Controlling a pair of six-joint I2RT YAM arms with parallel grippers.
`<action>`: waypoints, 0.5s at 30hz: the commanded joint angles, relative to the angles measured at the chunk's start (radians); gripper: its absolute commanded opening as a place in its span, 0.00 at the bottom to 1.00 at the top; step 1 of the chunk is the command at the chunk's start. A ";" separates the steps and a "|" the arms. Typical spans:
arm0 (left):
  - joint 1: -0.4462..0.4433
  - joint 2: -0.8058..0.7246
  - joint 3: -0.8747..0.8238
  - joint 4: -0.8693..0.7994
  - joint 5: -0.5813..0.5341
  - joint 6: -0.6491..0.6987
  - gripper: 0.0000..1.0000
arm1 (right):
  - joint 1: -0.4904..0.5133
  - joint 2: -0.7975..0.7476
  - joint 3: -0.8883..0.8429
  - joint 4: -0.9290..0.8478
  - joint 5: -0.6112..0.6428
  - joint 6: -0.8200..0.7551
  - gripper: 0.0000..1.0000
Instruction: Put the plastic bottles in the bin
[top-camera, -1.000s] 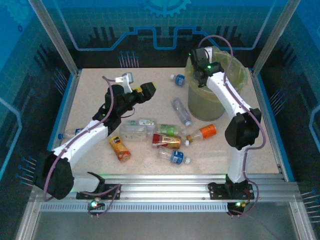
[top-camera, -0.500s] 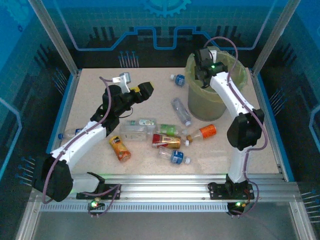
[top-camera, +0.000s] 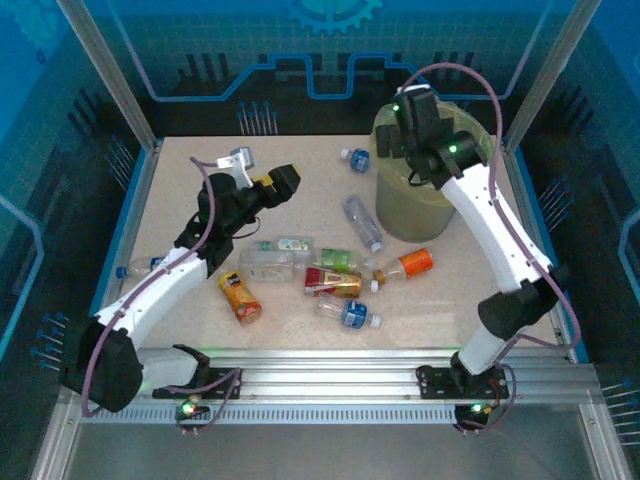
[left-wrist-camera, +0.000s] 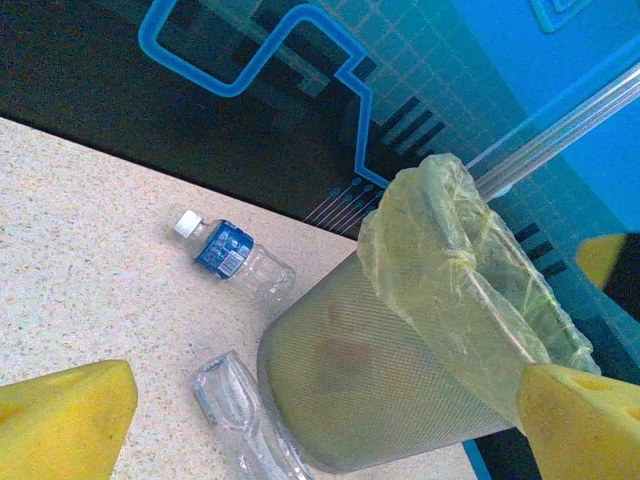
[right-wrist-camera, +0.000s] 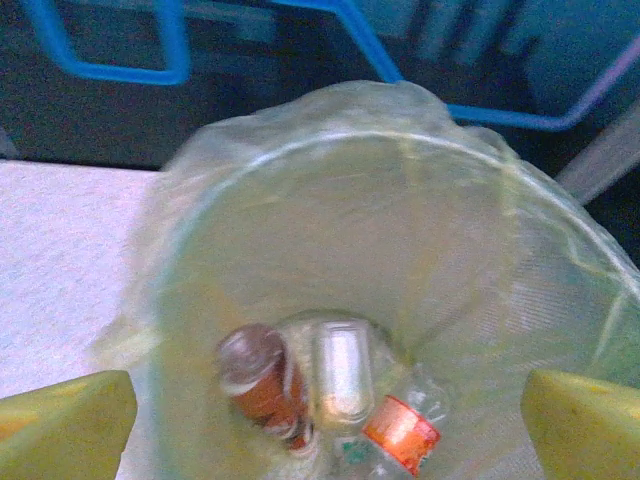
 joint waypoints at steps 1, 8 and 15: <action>0.014 -0.046 -0.026 -0.017 -0.029 -0.013 0.99 | 0.093 -0.089 -0.100 -0.024 -0.023 -0.087 1.00; 0.014 -0.118 -0.054 -0.093 -0.099 0.026 0.99 | 0.257 -0.330 -0.467 0.015 -0.150 -0.137 1.00; 0.014 -0.198 -0.083 -0.166 -0.169 0.066 0.99 | 0.493 -0.467 -0.786 -0.006 -0.169 -0.042 1.00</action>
